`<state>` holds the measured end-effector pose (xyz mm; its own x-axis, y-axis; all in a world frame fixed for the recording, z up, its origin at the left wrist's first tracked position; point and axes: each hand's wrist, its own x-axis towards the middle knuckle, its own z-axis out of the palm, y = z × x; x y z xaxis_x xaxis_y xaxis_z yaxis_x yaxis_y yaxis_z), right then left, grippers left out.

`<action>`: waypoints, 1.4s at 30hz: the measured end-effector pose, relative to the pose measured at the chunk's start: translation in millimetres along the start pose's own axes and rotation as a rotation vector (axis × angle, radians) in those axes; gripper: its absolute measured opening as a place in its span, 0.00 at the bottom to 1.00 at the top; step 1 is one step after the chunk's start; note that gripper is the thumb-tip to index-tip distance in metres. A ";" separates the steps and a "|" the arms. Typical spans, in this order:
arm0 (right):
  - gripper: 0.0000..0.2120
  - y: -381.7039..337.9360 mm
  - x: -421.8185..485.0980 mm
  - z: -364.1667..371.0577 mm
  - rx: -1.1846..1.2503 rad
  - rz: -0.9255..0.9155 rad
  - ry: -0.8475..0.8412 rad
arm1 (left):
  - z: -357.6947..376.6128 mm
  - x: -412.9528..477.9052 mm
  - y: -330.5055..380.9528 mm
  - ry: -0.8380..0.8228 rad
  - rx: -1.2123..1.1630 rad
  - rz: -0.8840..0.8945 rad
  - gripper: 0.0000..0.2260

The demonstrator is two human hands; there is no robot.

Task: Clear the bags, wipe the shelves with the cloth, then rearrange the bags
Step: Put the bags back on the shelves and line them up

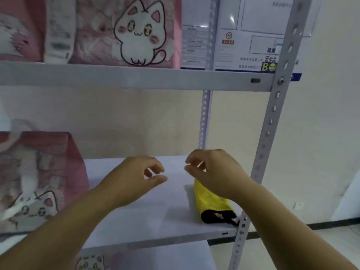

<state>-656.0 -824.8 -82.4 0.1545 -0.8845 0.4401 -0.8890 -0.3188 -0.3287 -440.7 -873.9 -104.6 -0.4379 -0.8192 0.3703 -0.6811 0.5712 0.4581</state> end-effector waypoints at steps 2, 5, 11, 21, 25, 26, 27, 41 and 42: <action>0.09 -12.7 6.4 -9.0 0.012 -0.035 0.017 | -19.8 -11.7 6.1 0.052 0.017 0.020 0.03; 0.08 -34.3 12.5 -23.4 0.033 -0.096 0.056 | -50.8 -29.7 14.4 0.107 0.068 0.054 0.04; 0.05 -87.6 10.0 -54.8 0.046 -0.223 0.122 | -115.6 -66.6 30.9 0.219 0.152 0.113 0.03; 0.04 -189.0 -12.5 -96.1 0.088 -0.302 0.222 | -222.1 -142.1 36.8 0.330 0.173 0.156 0.07; 0.04 -223.3 -24.4 -102.4 0.124 -0.305 0.241 | -256.0 -175.7 29.9 0.347 0.193 0.143 0.08; 0.04 -231.9 -27.1 -102.9 0.129 -0.308 0.243 | -263.2 -184.3 27.3 0.350 0.199 0.136 0.07; 0.05 -240.7 -29.9 -103.2 0.131 -0.312 0.246 | -270.3 -192.8 24.1 0.353 0.205 0.126 0.06; 0.07 -319.1 -35.2 -93.3 0.032 -0.313 0.297 | -331.8 -268.1 -21.2 0.498 0.235 -0.028 0.05; 0.08 -318.9 -33.3 -93.2 0.022 -0.299 0.302 | -332.6 -267.2 -22.5 0.506 0.235 -0.029 0.05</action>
<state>-417.9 -661.9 85.6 0.2679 -0.6139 0.7425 -0.8141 -0.5564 -0.1663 -113.2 -650.8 54.9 -0.1202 -0.6746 0.7283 -0.8264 0.4746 0.3032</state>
